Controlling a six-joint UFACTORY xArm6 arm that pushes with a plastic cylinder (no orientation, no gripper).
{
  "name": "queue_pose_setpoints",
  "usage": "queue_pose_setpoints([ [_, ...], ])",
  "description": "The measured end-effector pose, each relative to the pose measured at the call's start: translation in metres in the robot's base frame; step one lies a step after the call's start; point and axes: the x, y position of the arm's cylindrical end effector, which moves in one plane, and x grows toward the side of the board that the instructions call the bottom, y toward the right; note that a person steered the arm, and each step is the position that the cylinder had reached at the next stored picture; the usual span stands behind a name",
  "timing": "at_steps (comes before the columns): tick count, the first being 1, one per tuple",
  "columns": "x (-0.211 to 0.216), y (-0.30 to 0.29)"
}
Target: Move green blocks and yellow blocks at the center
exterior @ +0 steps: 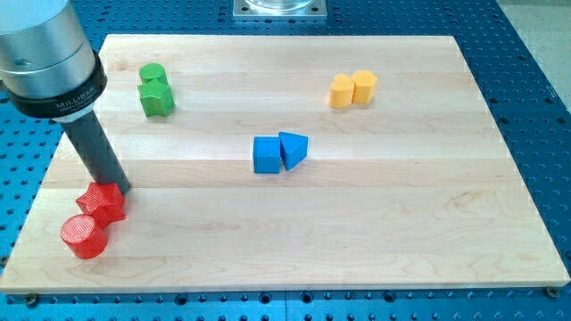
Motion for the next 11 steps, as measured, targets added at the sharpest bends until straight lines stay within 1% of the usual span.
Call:
queue_pose_setpoints([
  [2,0.0,0.0],
  [4,-0.097,-0.007],
  [6,-0.185,-0.031],
  [7,-0.234,-0.029],
  [9,-0.235,0.033],
  [10,-0.234,-0.012],
  [11,-0.187,-0.008],
])
